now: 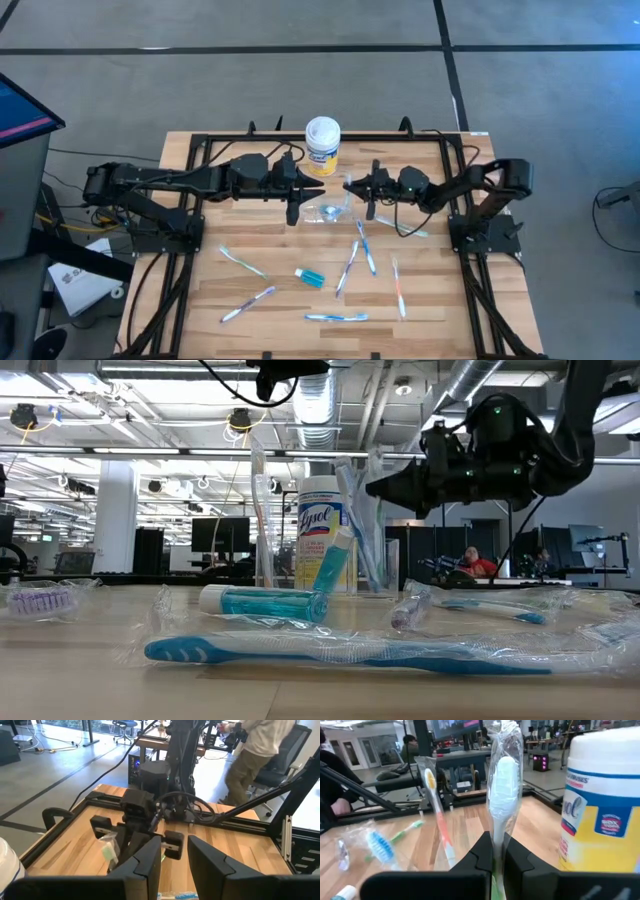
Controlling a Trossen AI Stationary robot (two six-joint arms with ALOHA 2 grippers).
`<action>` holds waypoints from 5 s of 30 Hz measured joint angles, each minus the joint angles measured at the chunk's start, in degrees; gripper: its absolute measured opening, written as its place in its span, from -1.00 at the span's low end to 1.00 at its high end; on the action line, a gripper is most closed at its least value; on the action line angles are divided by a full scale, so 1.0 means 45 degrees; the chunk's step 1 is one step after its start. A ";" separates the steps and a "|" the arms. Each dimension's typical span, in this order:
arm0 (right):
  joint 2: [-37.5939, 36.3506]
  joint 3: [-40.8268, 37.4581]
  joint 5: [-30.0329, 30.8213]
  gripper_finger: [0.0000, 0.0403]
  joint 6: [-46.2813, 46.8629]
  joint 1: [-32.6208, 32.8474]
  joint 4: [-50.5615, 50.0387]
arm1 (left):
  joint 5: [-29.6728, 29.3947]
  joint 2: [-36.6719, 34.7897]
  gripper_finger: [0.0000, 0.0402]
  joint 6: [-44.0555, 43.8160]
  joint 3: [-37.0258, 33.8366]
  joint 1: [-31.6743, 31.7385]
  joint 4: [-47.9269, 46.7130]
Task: Pick & Place toothbrushing station
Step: Put the top green toothbrush into the transparent organizer, then put the top blue toothbrush into the transparent organizer
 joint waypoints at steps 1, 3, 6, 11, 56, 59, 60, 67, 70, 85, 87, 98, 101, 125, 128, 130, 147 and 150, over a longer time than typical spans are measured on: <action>0.0027 0.0000 -0.0028 -0.96 0.0014 -0.0033 0.0037 | 0.0000 0.0000 -0.55 0.0000 0.0003 0.0000 0.0002; 0.0244 0.0010 -0.0033 -0.96 0.0076 -0.0042 0.0151 | 0.0000 0.0000 -0.55 0.0000 0.0003 0.0000 0.0000; 0.0545 0.0005 -0.0052 -0.96 0.0097 -0.0045 0.0358 | 0.0000 0.0000 -0.55 0.0000 0.0002 0.0000 0.0001; 0.1006 0.0061 -0.0063 -0.95 0.0122 -0.0054 0.0563 | 0.0000 0.0000 -0.55 0.0000 0.0003 0.0000 0.0001; -0.2409 0.0063 -0.0120 0.11 -0.0598 -0.0457 -0.4121 | 0.0000 0.0000 -0.55 0.0005 -0.0001 0.0000 -0.0024; -0.3196 0.0063 -0.0120 0.11 -0.0599 -0.0457 -0.5472 | 0.0000 0.0000 -0.55 0.0005 -0.0001 0.0000 -0.0039; -0.3441 0.0063 -0.0120 0.11 -0.0592 -0.0458 -0.5877 | 0.0000 0.0000 -0.55 0.0005 -0.0001 0.0000 -0.0045; -0.5059 0.0063 -0.0122 0.11 -0.0327 -0.0212 -0.9281 | 0.0000 0.0000 -0.55 0.0005 -0.0001 0.0000 -0.0049; -0.5568 0.0063 -0.0126 0.11 0.0131 0.0124 -1.0804 | 0.0000 0.0000 -0.55 0.0005 -0.0001 0.0000 -0.0049; -0.4859 0.0058 -0.0071 -0.04 0.2659 0.2020 -1.3208 | 0.0000 0.0000 -0.55 0.0000 -0.0001 0.0000 -0.0032; -0.4596 0.0058 -0.0062 -0.06 0.2957 0.2155 -1.3187 | 0.0000 0.0000 -0.55 0.0000 -0.0001 0.0000 -0.0034; -0.2945 0.0058 -0.0028 -0.15 0.4172 0.2755 -1.2575 | 0.0000 0.0000 -0.55 0.0000 -0.0001 0.0000 -0.0034; -0.2645 0.0058 -0.0028 -0.16 0.4374 0.2904 -1.2157 | 0.0000 0.0000 -0.55 0.0000 -0.0001 0.0000 -0.0029; -0.1252 0.0763 -0.0018 -0.58 0.5203 0.2976 -1.2223 | 0.0000 0.0005 -0.55 0.0000 -0.0001 0.0000 -0.0044; -0.1257 0.0770 -0.0016 -0.75 0.5200 0.2974 -1.2525 | 0.0000 0.0005 -0.55 0.0000 -0.0001 0.0000 -0.0049; -0.1262 0.0774 -0.0001 -0.91 0.5125 0.2972 -1.2630 | 0.0000 0.0005 -0.55 0.0000 -0.0001 0.0000 -0.0041; -0.2459 0.0811 -0.0006 -1.00 0.4518 0.3205 -1.2727 | 0.0000 0.0005 -0.55 0.0000 -0.0001 0.0000 -0.0049; -0.3167 0.0816 -0.0004 -1.00 0.4328 0.3252 -1.2981 | 0.0000 0.0005 -0.55 0.0000 -0.0001 0.0000 -0.0049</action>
